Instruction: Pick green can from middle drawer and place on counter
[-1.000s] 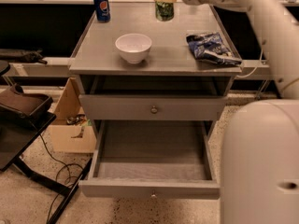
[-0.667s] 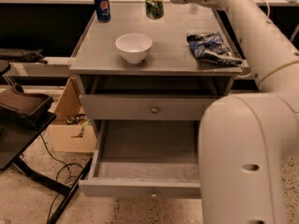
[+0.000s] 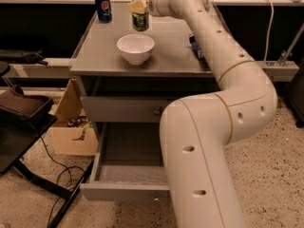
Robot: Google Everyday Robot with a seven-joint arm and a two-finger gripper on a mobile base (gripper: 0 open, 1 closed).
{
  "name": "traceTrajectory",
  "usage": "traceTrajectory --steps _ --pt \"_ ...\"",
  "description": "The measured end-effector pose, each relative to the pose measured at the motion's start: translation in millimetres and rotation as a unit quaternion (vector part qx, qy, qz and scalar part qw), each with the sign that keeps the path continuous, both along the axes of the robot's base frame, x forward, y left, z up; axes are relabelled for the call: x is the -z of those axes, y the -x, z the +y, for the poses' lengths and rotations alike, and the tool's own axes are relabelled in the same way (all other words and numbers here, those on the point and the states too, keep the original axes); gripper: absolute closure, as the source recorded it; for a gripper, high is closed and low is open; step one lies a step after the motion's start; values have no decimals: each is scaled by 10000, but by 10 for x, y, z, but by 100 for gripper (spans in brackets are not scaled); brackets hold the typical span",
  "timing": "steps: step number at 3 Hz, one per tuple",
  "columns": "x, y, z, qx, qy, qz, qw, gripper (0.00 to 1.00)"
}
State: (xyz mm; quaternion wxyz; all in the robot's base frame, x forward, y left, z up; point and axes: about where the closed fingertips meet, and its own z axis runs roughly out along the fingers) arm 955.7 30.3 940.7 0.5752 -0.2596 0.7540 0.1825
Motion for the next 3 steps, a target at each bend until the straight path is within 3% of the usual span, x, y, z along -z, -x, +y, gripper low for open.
traceTrajectory --steps 1,2,3 --pt "357 -244 23 461 -57 219 9987 100" --pt "395 -280 9 572 -131 290 9979 85" --pt "396 -280 10 572 -130 290 9979 62"
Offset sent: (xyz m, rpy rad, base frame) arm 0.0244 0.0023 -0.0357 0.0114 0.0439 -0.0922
